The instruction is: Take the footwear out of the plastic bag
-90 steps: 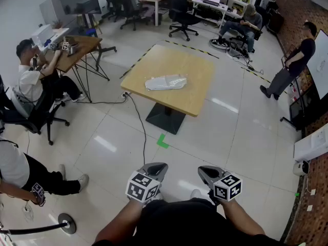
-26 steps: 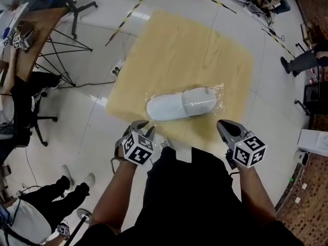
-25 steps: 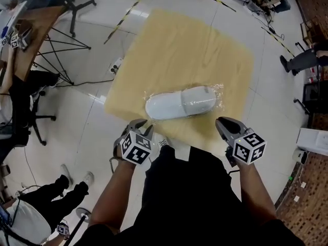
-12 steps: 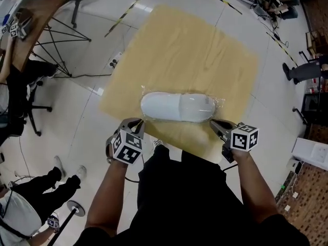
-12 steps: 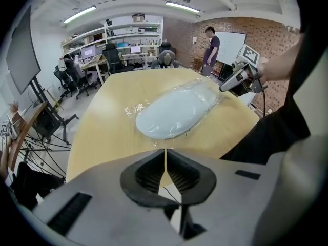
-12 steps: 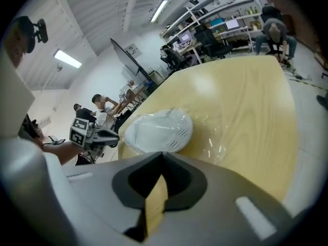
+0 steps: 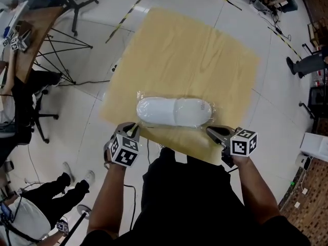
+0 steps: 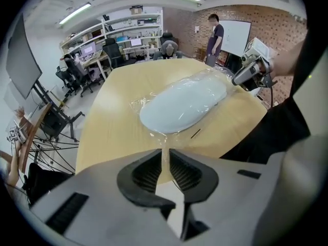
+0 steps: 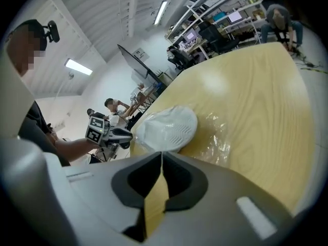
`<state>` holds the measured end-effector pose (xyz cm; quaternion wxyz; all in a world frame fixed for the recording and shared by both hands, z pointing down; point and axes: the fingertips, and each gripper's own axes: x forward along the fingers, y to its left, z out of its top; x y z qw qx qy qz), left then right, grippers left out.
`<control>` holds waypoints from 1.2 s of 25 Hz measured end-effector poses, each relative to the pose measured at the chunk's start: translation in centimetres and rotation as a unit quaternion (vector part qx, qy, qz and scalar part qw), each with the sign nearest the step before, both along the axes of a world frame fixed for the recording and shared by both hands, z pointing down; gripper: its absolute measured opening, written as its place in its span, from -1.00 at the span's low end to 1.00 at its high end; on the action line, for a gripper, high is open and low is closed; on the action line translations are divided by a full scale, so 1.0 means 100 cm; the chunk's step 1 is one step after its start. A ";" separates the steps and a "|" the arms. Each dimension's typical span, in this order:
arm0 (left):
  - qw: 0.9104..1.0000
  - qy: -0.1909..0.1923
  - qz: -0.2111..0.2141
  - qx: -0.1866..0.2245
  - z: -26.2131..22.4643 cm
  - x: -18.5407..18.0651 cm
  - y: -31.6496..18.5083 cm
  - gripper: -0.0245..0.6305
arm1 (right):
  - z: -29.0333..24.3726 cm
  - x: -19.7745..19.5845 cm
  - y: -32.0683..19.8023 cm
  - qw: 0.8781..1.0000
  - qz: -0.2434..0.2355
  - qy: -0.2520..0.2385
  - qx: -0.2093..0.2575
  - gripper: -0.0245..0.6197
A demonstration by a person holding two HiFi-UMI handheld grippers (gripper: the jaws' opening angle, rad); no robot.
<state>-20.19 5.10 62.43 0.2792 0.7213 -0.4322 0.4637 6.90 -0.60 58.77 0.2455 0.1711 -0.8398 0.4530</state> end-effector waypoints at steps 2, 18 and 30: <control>1.000 0.013 -0.023 0.000 -0.008 -0.008 0.002 -0.61 | -0.002 0.003 0.002 1.000 -0.011 0.013 0.015 -0.57; 0.907 -0.068 0.416 -0.018 -0.024 0.126 -0.084 -0.58 | -0.022 0.006 -0.063 0.980 0.126 -0.139 -0.071 -0.70; 0.927 -0.052 0.370 0.025 -0.035 0.127 -0.081 -0.84 | -0.037 0.022 -0.063 0.947 0.145 -0.250 -0.140 -0.88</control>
